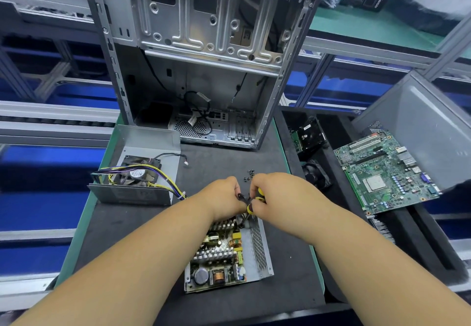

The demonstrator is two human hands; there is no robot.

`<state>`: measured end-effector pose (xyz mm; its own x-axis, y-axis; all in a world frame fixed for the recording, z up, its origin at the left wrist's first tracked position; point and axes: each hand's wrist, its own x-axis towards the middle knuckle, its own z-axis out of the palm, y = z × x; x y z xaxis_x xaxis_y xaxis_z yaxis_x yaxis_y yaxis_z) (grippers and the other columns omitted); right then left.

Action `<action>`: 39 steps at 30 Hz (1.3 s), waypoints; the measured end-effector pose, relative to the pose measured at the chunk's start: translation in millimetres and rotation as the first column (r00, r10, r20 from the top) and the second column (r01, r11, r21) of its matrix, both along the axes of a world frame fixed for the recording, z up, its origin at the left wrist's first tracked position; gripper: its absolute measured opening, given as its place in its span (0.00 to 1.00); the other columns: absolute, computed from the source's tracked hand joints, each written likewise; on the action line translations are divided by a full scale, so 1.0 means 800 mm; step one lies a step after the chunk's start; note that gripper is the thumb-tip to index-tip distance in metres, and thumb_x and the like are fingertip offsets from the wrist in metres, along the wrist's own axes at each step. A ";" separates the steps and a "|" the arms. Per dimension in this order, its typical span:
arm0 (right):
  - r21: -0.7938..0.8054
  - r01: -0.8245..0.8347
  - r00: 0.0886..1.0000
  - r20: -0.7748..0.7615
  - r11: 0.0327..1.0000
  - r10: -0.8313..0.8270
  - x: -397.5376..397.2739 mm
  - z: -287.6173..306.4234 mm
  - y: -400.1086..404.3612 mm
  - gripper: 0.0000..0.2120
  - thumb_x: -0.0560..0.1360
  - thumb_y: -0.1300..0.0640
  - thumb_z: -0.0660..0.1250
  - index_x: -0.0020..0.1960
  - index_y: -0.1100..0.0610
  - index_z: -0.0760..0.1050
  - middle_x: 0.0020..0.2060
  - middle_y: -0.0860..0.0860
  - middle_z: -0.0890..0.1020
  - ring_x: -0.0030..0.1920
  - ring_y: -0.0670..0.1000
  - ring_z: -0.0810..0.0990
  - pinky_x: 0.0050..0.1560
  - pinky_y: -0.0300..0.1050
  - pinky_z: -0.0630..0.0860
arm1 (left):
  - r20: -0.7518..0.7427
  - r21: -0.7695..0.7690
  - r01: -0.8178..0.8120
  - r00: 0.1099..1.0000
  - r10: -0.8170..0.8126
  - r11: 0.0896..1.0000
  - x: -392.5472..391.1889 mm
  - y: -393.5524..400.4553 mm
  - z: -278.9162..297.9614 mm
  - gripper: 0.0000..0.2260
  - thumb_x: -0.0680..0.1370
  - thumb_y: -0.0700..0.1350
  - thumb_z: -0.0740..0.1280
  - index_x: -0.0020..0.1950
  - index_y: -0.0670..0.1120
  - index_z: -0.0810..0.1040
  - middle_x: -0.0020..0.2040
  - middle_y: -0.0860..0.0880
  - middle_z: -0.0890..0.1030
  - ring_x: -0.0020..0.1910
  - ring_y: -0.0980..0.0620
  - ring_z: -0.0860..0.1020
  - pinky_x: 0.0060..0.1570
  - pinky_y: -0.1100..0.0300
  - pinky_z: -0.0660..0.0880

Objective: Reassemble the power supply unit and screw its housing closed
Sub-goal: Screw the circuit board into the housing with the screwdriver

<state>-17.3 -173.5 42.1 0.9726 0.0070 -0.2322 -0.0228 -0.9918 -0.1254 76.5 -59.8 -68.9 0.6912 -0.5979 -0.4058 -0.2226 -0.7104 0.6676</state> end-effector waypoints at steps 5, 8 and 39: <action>-0.107 0.010 0.999 0.033 0.994 -0.007 0.005 -0.003 0.001 0.13 0.76 0.41 0.63 0.47 0.52 0.74 0.32 0.47 0.71 0.37 0.52 0.73 0.28 0.42 0.61 | 0.002 -0.004 0.005 1.000 -0.005 1.000 0.000 0.001 -0.002 0.13 0.72 0.51 0.71 0.50 0.50 0.71 0.48 0.50 0.80 0.47 0.49 0.77 0.47 0.53 0.74; -0.174 0.039 0.998 0.064 0.984 -0.028 0.006 -0.007 0.003 0.17 0.76 0.40 0.60 0.37 0.51 0.68 0.30 0.47 0.68 0.34 0.52 0.70 0.27 0.41 0.58 | 0.009 -0.016 0.019 1.000 -0.019 1.000 0.000 0.001 -0.002 0.11 0.73 0.50 0.69 0.52 0.50 0.72 0.47 0.50 0.79 0.46 0.49 0.77 0.46 0.54 0.74; 0.011 0.017 0.998 0.053 1.000 -0.017 -0.004 -0.009 0.004 0.06 0.74 0.51 0.65 0.48 0.51 0.71 0.41 0.48 0.77 0.41 0.54 0.74 0.32 0.45 0.62 | 0.023 -0.018 0.051 0.998 -0.051 0.999 0.001 0.000 -0.005 0.10 0.72 0.48 0.70 0.52 0.50 0.75 0.49 0.49 0.79 0.49 0.48 0.77 0.51 0.53 0.75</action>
<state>-20.4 -170.3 34.8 0.9836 -0.0074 -0.1800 -0.0325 -0.9900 -0.1371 77.5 -59.9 -72.6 0.6686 -0.6399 -0.3788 -0.2735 -0.6853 0.6749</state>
